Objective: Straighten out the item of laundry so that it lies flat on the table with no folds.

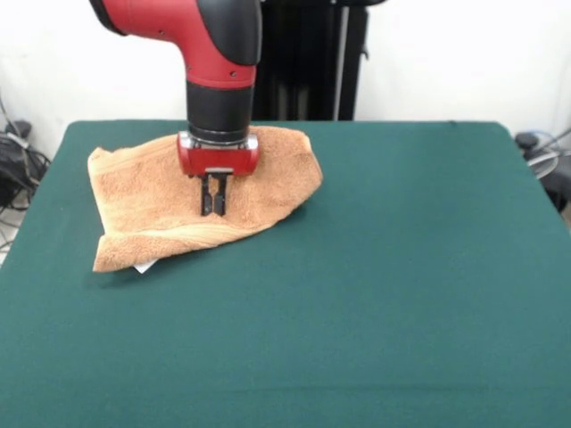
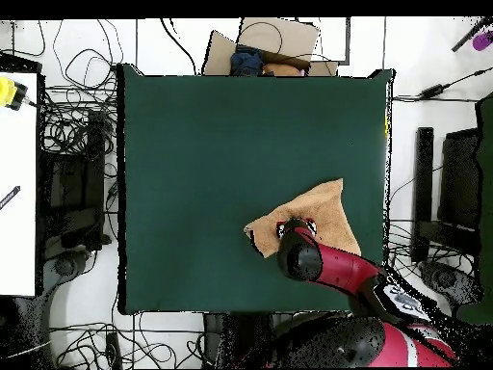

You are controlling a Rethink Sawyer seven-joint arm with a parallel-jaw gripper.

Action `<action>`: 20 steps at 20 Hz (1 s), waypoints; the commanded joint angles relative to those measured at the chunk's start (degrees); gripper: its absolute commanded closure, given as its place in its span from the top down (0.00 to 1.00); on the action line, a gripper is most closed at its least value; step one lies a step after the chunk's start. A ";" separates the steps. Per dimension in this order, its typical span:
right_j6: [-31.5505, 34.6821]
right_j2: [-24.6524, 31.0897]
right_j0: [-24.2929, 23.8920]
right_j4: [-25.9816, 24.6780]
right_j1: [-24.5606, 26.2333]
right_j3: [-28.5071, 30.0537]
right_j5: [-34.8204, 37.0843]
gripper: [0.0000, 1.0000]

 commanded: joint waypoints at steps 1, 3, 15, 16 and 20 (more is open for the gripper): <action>11.52 5.29 1.43 3.76 4.25 0.14 7.55 0.00; 12.51 3.24 4.40 5.94 2.14 0.70 10.22 0.00; 11.38 -2.26 17.12 13.50 -8.53 -6.17 33.51 0.00; 11.35 -2.14 17.28 13.61 -8.97 -6.53 34.65 0.00; 12.19 -2.13 17.81 14.18 -11.23 -6.17 37.56 0.00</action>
